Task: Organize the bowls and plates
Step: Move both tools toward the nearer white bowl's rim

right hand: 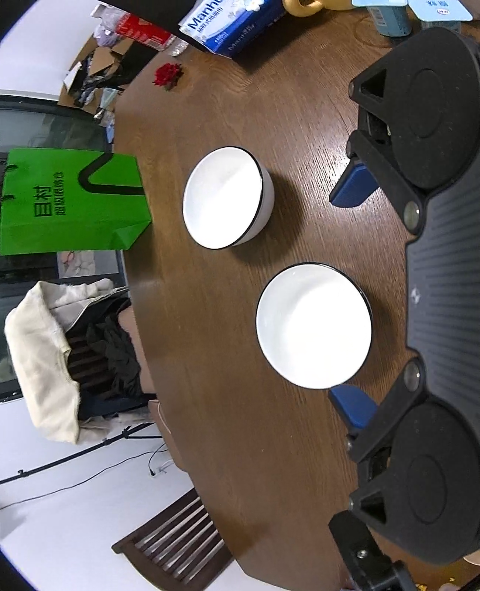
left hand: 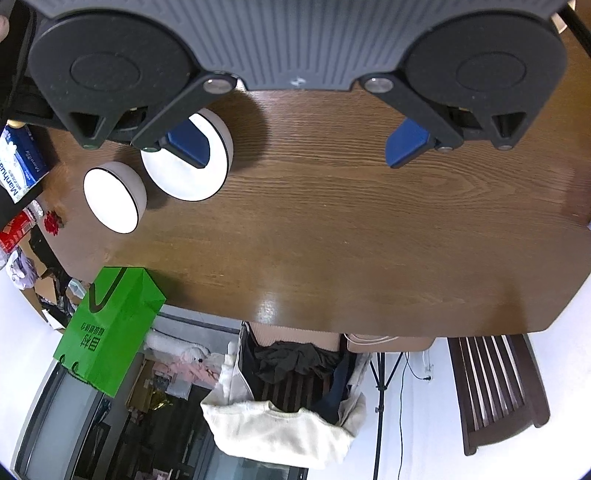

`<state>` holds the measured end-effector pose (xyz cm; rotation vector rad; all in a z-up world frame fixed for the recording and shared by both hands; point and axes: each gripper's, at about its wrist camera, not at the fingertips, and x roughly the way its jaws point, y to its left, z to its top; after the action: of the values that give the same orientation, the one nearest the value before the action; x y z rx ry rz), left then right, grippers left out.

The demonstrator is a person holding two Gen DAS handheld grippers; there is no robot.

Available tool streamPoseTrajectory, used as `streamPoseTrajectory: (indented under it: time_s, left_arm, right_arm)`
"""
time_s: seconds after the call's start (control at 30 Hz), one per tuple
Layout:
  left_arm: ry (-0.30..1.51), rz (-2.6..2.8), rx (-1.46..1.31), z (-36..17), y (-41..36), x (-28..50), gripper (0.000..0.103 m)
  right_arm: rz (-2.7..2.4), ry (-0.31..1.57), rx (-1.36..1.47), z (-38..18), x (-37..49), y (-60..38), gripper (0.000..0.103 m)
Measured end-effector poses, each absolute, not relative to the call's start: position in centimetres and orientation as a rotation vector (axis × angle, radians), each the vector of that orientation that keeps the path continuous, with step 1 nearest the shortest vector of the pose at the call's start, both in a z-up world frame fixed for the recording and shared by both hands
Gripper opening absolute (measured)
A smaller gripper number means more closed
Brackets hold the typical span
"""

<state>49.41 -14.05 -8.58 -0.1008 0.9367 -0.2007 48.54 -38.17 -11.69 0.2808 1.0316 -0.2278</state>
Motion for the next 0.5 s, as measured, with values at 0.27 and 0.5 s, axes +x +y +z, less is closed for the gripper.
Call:
streamPoseTrajectory:
  time_s: [0.27,0.5]
  left_arm:
    - [0.971,-0.205,-0.088,-10.3,-16.0,51.4,0.103]
    - [1.017,-0.230,-0.090,-12.2,-17.7,53.3,0.102]
  right_arm:
    - [-0.242,1.065,0.303,-13.6,49.9,-39.6,0.095]
    - [-0.258,1.105,0.327,-15.6,51.1,-40.9,0.083]
